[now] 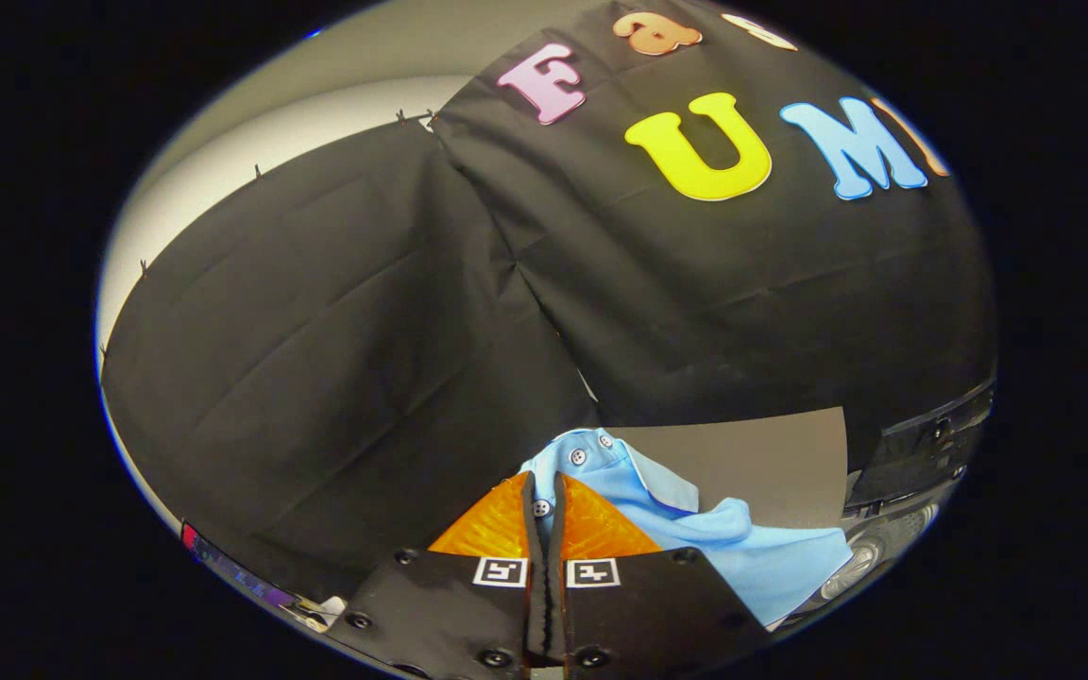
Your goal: Put the clothes into the washing machine and then close the washing machine lid.
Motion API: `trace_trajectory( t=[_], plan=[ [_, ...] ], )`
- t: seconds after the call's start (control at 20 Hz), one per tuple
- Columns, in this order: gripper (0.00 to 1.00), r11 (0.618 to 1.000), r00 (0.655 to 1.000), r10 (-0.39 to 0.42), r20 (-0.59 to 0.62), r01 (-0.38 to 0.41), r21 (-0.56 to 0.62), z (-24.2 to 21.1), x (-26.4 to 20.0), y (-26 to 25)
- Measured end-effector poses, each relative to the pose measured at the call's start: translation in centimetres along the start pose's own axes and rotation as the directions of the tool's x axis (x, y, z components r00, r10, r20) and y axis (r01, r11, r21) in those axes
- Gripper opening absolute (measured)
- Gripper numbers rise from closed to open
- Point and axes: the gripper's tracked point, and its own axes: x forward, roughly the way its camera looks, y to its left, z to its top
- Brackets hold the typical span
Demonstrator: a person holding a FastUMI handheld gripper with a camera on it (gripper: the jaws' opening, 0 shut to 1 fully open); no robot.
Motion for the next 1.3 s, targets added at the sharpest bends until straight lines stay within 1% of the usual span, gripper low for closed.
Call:
trace_trajectory(
  t=[0.25,0.55,0.75,0.9,1.05,1.3],
  plan=[
    [0.01,1.0,0.997,-0.01,0.08,0.009,0.021,3.2,-4.5,-2.0],
    [0.01,0.992,0.978,-0.124,0.167,0.127,-0.008,6.2,-10.7,-7.1],
    [0.01,0.977,0.957,-0.196,0.214,0.209,-0.044,7.6,-15.5,-10.2],
    [0.01,0.966,0.939,-0.242,0.244,0.258,-0.035,8.4,-18.5,-12.5],
    [0.01,0.954,0.922,-0.284,0.262,0.298,-0.013,8.7,-20.7,-14.6],
    [0.01,0.933,0.898,-0.354,0.263,0.359,0.03,8.3,-22.5,-17.7]
  ],
)
